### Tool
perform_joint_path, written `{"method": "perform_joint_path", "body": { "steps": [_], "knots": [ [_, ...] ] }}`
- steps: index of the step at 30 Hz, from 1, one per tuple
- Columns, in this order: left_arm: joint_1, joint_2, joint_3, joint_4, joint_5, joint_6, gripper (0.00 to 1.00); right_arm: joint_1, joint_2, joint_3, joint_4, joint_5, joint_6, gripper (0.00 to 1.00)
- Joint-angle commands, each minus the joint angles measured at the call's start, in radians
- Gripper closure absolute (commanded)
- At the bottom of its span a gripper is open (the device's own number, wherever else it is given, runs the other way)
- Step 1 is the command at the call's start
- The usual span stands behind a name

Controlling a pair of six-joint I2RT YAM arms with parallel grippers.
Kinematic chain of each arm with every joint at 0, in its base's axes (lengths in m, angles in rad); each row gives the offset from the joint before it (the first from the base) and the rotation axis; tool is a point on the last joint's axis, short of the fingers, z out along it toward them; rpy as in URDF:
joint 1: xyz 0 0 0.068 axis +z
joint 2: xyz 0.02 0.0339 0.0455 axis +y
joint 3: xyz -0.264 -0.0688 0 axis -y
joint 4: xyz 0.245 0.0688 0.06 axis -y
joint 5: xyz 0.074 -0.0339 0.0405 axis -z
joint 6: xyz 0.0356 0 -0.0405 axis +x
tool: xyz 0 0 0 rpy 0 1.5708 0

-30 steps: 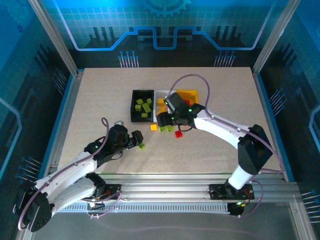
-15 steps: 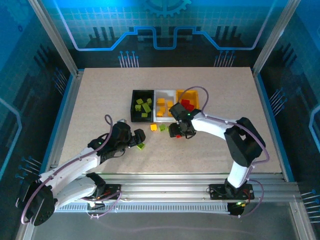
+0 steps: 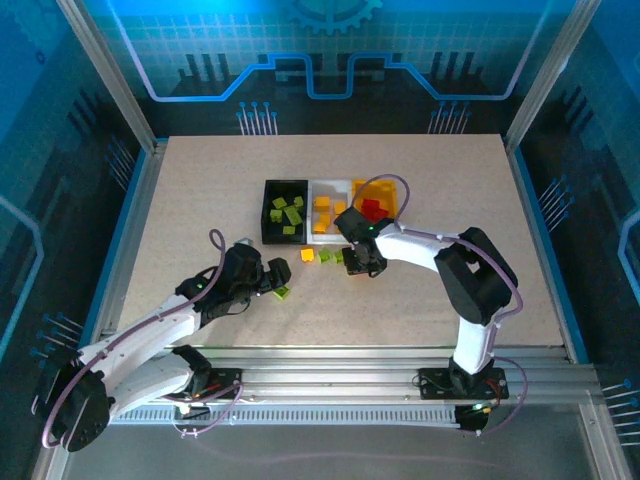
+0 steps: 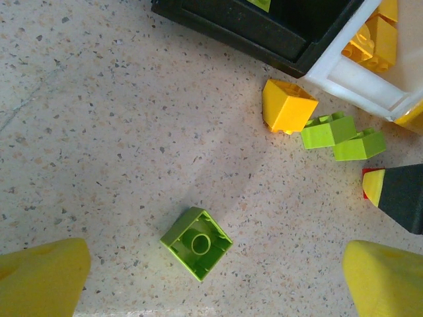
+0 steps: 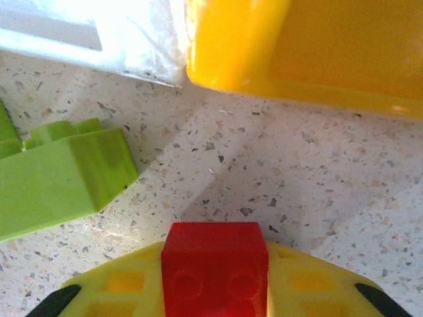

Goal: Sort the legos into containers by color

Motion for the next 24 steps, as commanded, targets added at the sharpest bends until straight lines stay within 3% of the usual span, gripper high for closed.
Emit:
{"method": "perform_joint_path", "body": {
  "steps": [1, 8, 16, 17, 20, 24],
  "knots": [
    [0.007, -0.006, 0.025, -0.009, 0.012, 0.022, 0.01, -0.003, -0.091, 0.002, -0.017, 0.035, -0.010, 0.73],
    [0.009, -0.016, 0.030, -0.016, 0.008, 0.018, 0.01, -0.054, -0.219, 0.074, -0.063, 0.086, -0.039, 0.71],
    [0.008, -0.013, 0.038, -0.031, 0.015, 0.010, 0.01, -0.191, -0.061, 0.279, -0.080, 0.096, -0.052, 0.66],
    [0.008, -0.013, 0.040, -0.036, 0.014, 0.008, 0.01, -0.201, -0.033, 0.312, -0.094, 0.097, -0.050, 0.62],
    [0.009, -0.012, 0.045, -0.045, 0.013, 0.011, 0.01, -0.224, 0.024, 0.385, -0.110, 0.092, -0.054, 0.36],
    [0.010, -0.002, 0.053, -0.051, 0.010, 0.017, 0.01, -0.226, 0.007, 0.415, -0.096, 0.081, -0.063, 0.31]
  ]
}}
